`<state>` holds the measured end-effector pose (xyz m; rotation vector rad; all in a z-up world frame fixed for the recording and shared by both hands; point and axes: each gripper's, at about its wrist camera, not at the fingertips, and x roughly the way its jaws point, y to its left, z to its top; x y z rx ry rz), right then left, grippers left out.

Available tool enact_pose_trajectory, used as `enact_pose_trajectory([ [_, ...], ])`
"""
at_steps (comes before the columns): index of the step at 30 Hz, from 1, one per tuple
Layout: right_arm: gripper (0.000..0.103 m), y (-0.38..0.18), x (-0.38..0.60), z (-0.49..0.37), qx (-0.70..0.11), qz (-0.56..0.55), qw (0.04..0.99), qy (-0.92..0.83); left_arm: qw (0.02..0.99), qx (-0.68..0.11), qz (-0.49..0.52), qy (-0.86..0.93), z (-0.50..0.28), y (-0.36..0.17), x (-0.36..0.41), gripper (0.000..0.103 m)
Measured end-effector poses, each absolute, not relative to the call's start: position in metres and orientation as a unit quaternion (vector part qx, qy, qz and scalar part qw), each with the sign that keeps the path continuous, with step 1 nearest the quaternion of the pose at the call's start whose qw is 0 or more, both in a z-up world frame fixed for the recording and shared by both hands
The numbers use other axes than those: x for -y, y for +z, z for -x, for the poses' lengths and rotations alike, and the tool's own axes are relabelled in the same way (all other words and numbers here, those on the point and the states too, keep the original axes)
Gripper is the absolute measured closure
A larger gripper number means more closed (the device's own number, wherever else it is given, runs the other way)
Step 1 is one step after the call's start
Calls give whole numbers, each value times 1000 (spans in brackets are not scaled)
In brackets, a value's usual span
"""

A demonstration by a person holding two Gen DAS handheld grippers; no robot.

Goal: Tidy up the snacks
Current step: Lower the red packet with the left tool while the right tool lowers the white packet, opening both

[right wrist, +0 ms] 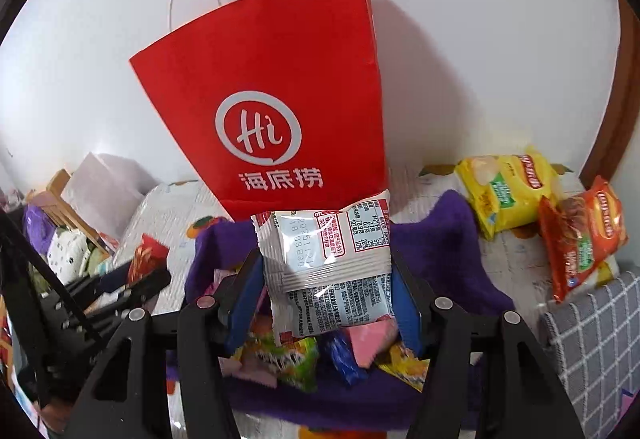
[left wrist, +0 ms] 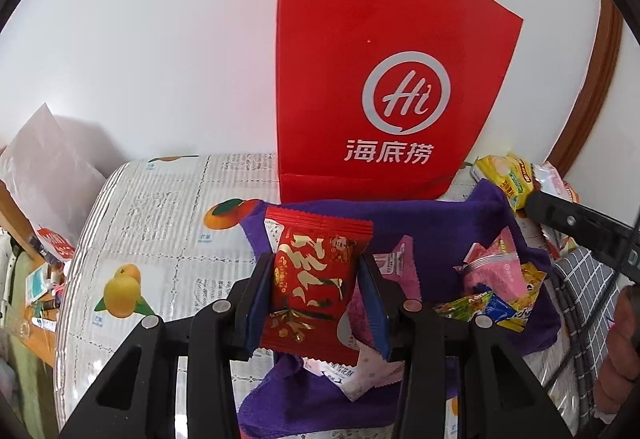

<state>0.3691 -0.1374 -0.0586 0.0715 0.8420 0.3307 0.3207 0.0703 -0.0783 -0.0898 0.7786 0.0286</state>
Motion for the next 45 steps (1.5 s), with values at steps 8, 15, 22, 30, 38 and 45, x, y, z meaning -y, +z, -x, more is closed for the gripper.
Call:
enact_pose_trajectory([
  [8,43,-74,140,-371,-425,-17,891,162,915,-399,52,12,-325,-87,-71,63],
  [15,43,-89,141,-381,-445,-20,881,161,913,-405,40,15,-327,-92,-63,63],
  [22,42,-106,133,-386,-463,-9,873,155,911,-411,42,7,-328,-93,-61,63],
  [30,39,-115,128,-389,-471,5,870,148,907,-420,44,-3,-329,-95,-60,62],
  [38,33,-119,130,-393,-478,8,867,139,907,-418,46,-4,-329,-94,-60,62],
  [45,28,-121,130,-393,-476,11,869,137,908,-418,38,-12,-329,-95,-54,63],
])
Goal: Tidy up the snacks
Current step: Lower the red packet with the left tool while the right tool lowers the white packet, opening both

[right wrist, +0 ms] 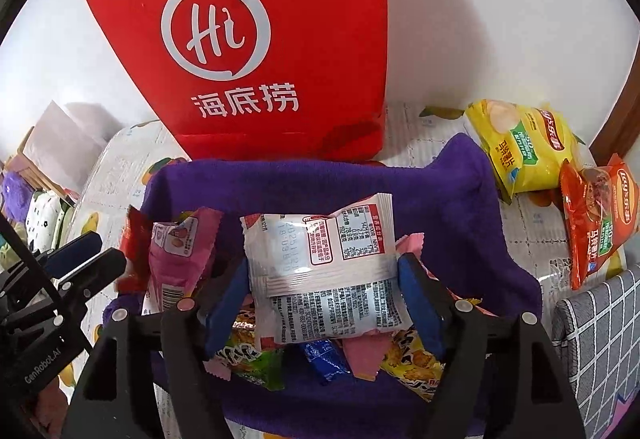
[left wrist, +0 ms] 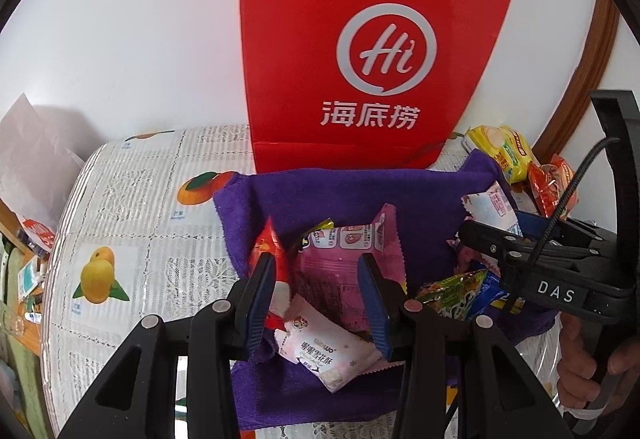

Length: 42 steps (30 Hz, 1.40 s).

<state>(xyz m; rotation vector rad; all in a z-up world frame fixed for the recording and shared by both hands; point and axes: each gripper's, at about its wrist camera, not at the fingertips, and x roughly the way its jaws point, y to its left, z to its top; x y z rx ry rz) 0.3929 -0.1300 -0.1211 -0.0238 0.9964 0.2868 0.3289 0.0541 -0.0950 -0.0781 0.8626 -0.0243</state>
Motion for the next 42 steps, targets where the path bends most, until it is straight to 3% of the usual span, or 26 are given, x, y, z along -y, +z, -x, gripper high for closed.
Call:
enact_pose_trajectory([
  [23,28,-96,147,-384,-457,-24,876,149,909,-393,140,18,-324,-79,-125,63],
  [36,25,-114,117,-383,-486,32,857,167,906,-411,97,-7,-327,-84,-89,62],
  [42,23,-117,122,-383,-491,8,854,172,906,-416,79,-13,-327,-85,-79,61],
])
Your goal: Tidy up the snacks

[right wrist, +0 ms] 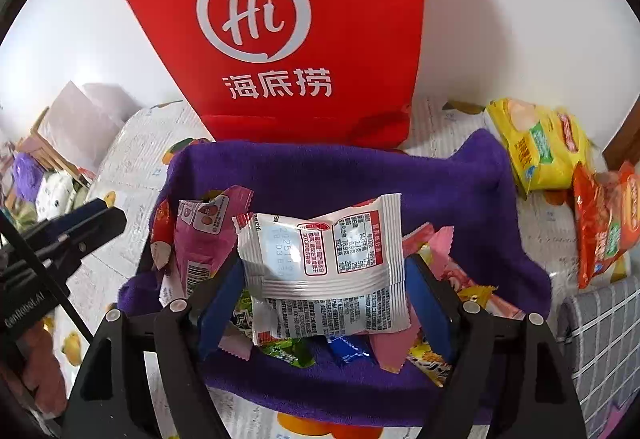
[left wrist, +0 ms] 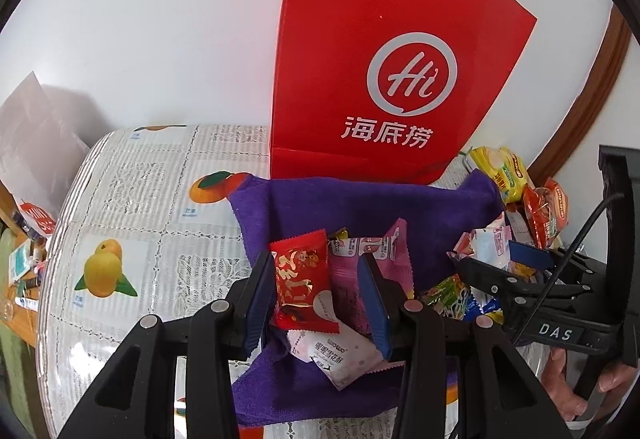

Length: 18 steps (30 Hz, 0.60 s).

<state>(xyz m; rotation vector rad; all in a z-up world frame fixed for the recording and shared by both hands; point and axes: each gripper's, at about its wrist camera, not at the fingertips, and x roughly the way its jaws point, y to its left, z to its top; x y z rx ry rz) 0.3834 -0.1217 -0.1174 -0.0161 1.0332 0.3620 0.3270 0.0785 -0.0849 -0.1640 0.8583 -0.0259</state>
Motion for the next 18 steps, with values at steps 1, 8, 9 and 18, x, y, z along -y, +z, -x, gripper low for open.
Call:
enact_pose_trajectory([
  [1,20,-117,122,-384,-489,3,855,173,906,-416,76,-13,-327,-85,-77,60],
  [8,9,-117,116,-383,-481,1,858,180,906,-418,65,-19,-327,-87,-70,57],
  [9,9,-116,116,-382,-481,2,858,181,906,-418,64,-19,-327,-87,-69,57],
  [18,9,-106,127,-382,-471,-1,868,158,904,-422,60,-13,-327,-87,-68,52],
])
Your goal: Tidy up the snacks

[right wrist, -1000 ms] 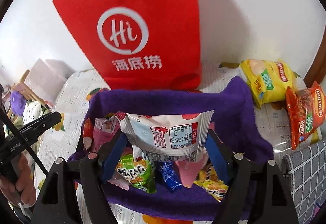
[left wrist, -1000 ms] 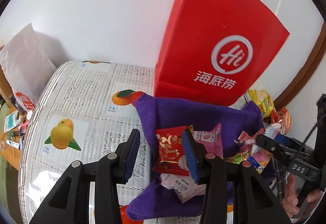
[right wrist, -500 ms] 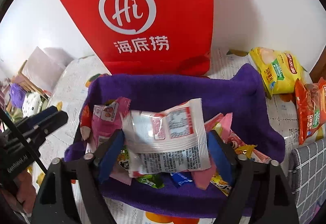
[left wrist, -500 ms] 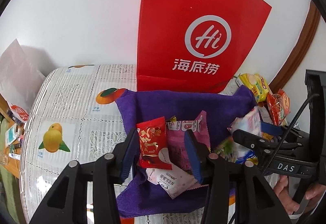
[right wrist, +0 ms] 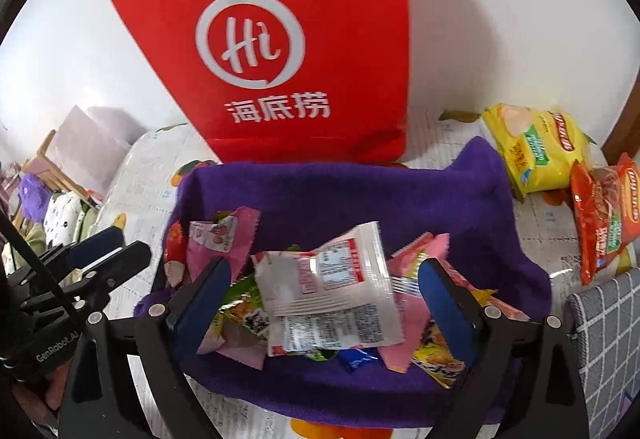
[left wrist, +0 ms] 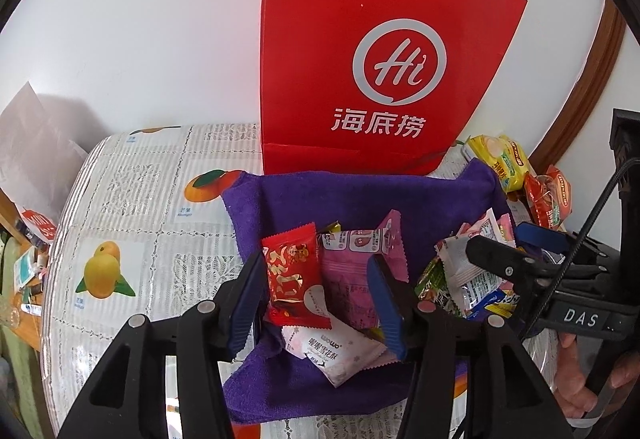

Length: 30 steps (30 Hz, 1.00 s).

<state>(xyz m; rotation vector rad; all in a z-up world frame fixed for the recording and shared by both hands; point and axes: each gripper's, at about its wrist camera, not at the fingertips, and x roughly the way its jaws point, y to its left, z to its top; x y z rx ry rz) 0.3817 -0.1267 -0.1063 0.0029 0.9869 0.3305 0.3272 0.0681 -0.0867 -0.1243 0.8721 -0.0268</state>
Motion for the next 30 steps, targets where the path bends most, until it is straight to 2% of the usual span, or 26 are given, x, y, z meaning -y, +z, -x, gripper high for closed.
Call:
enact_pose_trajectory([
  [4,9,-104,130,-381,-473,7,867,155,905,-423,53,-11,-327,-87,-64,48],
  [13,11,-89,132,-367,-444,-18,882,160,907,-420,25,-22,-322,-82,-47,46],
  [15,11,-84,137,-361,-429,-29,891,147,909,-416,22,-22,-319,-78,-43,40],
  [19,11,-71,153,-334,-398,-59,906,131,910,-413,16,-30,-312,-70,-37,39],
  [22,11,-59,160,-312,-388,-43,914,115,914,-405,7,-31,-304,-62,-31,37],
  [24,11,-50,165,-297,-384,-29,918,100,919,-393,-15,-29,-295,-54,-24,28],
  [30,9,-27,182,-244,-392,-12,918,62,930,-367,-20,-26,-262,-31,-16,21],
])
